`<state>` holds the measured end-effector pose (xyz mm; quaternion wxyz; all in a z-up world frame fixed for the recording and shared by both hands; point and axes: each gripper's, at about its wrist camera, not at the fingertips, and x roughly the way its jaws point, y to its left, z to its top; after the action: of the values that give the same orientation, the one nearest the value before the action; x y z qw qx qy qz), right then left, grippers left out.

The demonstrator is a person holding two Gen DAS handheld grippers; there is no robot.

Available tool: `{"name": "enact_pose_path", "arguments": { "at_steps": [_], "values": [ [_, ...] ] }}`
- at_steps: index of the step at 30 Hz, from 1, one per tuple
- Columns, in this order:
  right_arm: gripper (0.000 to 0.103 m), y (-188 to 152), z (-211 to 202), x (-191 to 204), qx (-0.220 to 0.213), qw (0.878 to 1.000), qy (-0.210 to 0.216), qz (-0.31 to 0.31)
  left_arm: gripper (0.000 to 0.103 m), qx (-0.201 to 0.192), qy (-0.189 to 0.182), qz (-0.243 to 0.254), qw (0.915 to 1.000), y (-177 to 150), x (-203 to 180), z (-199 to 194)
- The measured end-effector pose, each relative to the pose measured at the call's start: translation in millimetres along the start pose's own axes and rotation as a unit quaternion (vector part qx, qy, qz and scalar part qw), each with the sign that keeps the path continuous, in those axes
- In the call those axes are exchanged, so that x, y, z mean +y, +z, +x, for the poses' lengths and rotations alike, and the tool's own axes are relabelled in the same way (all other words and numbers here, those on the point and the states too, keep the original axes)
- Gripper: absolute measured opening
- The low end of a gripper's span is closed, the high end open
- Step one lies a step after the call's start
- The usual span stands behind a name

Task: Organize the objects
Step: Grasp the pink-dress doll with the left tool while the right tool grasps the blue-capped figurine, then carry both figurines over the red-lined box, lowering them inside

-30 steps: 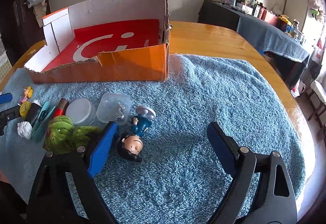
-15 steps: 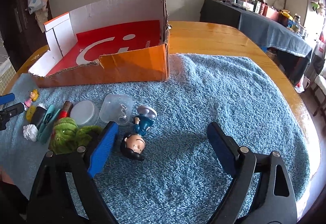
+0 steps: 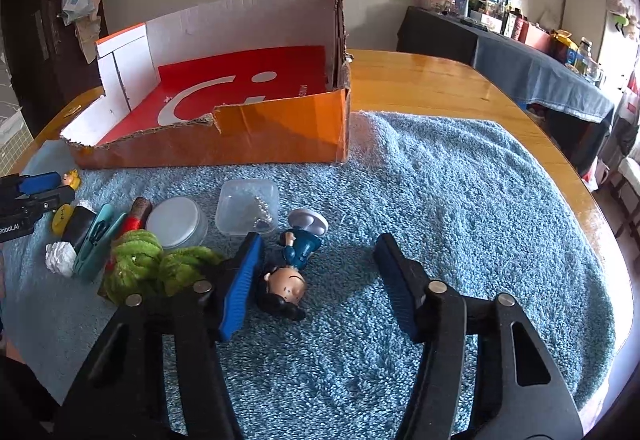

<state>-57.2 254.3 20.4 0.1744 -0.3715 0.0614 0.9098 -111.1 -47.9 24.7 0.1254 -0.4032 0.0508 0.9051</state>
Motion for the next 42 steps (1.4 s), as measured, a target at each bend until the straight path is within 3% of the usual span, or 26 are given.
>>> {"name": "enact_pose_path", "arguments": {
  "at_steps": [9, 13, 18, 29, 42],
  "values": [
    [0.029, -3.9, -2.7, 10.5, -0.021, 0.999, 0.01, -0.025, 0.024, 0.008, -0.032, 0.029, 0.999, 0.7, -13.1, 3.0],
    [0.021, -4.3, -3.4, 9.5, -0.025, 0.999, 0.017, -0.024, 0.023, 0.004, -0.035, 0.022, 0.9991, 0.0, -10.6, 1.3],
    [0.021, -6.1, -10.2, 10.3, -0.044, 0.999, 0.016, -0.023, 0.023, -0.011, -0.016, 0.026, 0.9995, -1.7, -13.5, -6.4],
    [0.021, 11.1, -38.6, -1.7, -0.074, 0.996, 0.04, 0.002, 0.023, -0.04, -0.039, -0.003, 0.9984, 8.3, -7.7, -42.8],
    [0.021, 43.0, -57.8, 4.0, -0.115, 0.992, 0.055, -0.026, 0.023, -0.077, -0.029, 0.001, 0.9966, 28.0, -7.5, -74.3]
  ]
}}
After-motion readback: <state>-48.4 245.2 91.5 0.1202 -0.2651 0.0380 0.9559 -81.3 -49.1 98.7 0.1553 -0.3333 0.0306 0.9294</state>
